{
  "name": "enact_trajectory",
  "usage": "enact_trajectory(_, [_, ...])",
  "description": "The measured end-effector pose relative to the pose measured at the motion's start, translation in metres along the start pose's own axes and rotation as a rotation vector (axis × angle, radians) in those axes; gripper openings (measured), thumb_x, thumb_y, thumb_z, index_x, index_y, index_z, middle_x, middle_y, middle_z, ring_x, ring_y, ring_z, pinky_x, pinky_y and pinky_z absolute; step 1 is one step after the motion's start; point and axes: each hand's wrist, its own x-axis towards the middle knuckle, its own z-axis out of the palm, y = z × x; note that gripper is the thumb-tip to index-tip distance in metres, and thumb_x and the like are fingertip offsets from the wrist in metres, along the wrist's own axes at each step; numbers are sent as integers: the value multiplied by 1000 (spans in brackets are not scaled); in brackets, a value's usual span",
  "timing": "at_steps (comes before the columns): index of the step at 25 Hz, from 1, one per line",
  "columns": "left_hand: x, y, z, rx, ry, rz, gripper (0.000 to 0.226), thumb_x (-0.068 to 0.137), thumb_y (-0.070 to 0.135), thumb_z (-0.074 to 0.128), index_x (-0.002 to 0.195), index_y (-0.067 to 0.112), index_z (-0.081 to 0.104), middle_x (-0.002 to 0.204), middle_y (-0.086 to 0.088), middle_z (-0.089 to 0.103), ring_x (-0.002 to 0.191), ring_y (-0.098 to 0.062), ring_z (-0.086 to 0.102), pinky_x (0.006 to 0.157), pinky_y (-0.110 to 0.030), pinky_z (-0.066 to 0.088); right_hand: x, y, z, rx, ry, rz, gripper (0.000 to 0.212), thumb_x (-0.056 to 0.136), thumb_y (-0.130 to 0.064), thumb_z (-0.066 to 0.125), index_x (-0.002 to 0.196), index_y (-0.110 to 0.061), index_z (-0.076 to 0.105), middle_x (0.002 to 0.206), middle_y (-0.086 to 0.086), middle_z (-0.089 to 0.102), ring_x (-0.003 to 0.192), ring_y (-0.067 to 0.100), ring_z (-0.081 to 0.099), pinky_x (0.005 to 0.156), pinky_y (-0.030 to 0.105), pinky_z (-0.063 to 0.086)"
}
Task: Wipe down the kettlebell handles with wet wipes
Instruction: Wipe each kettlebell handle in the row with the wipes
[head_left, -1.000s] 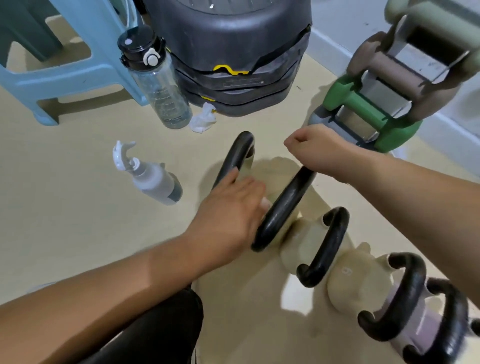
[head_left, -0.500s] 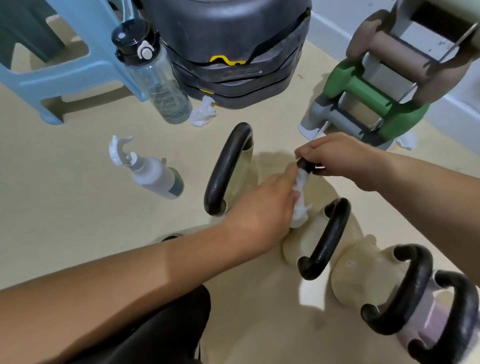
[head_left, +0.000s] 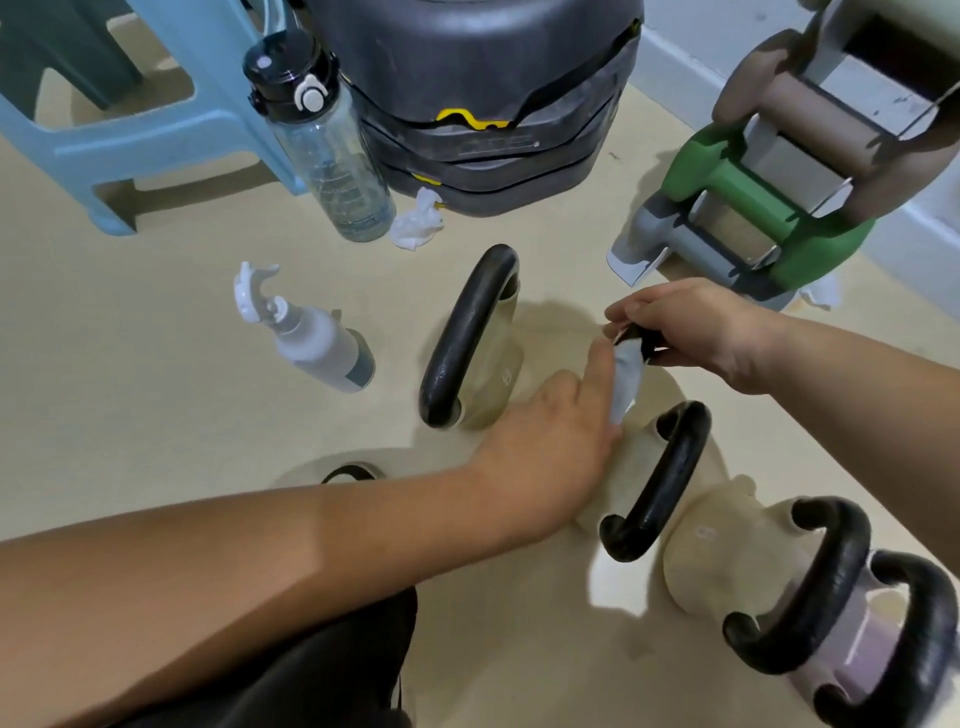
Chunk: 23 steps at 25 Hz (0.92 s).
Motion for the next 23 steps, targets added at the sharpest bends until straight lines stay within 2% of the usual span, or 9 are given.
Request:
enact_trajectory(3, [-24,-27,-2,20,15,37,71,107,36,36,161,11,-2,137,-15,50,109,-31,57,87,-40,48,4,2,5,-23,-5,-25,27,94,-26,55,101,-4,70,105,5,68,96,16,61,95,44,57])
enact_trajectory(5, [-27,-29,-7,110,19,41,73,106,39,35,161,8,-2,136,-13,51,107,-29,59,83,-38,45,4,5,6,-38,-47,-11,31,86,-37,58,95,-8,66,94,5,57,88,15,52,104,51,49])
enact_trajectory(7, [-5,-10,-16,220,22,9,65,107,37,36,158,5,11,114,-8,57,96,-32,63,68,-38,42,4,8,4,86,-93,38,32,90,-34,60,106,-7,69,101,0,63,94,11,59,102,37,53])
enact_trajectory(9, [42,5,-23,142,-45,-68,42,106,29,39,140,5,31,89,-1,54,80,-32,64,58,-37,41,5,10,2,239,-115,85,30,96,-24,58,116,-4,69,109,-2,68,103,9,63,98,27,52])
enact_trajectory(12, [90,14,-27,-12,-97,-125,29,103,21,40,127,6,44,97,-7,64,76,-26,59,55,-34,37,4,10,0,231,-118,87,27,94,-18,54,110,1,67,99,5,61,95,15,55,104,33,51])
enact_trajectory(15, [53,9,-15,-100,-53,-73,41,104,25,43,141,10,35,109,-8,60,89,-31,63,63,-37,41,3,11,0,164,-136,53,19,88,-10,55,101,-5,69,96,5,60,93,15,55,97,33,51])
enact_trajectory(18, [-10,-22,11,133,79,77,70,102,32,40,159,5,9,124,-15,54,101,-33,57,85,-43,47,2,12,-2,185,-124,15,33,93,-10,56,123,0,66,113,9,65,103,21,59,104,40,48])
enact_trajectory(21, [-43,-59,23,145,159,251,74,102,26,49,158,-1,8,127,-20,53,105,-33,54,96,-48,48,-1,8,1,105,-137,-50,29,100,-10,48,124,-4,63,115,8,58,104,18,53,87,28,51])
enact_trajectory(23, [-35,-54,12,180,100,183,70,102,33,43,155,-4,15,126,-20,58,105,-35,58,97,-49,49,-1,6,5,27,-137,-86,22,102,-8,41,115,-11,59,115,5,52,105,16,47,83,26,47])
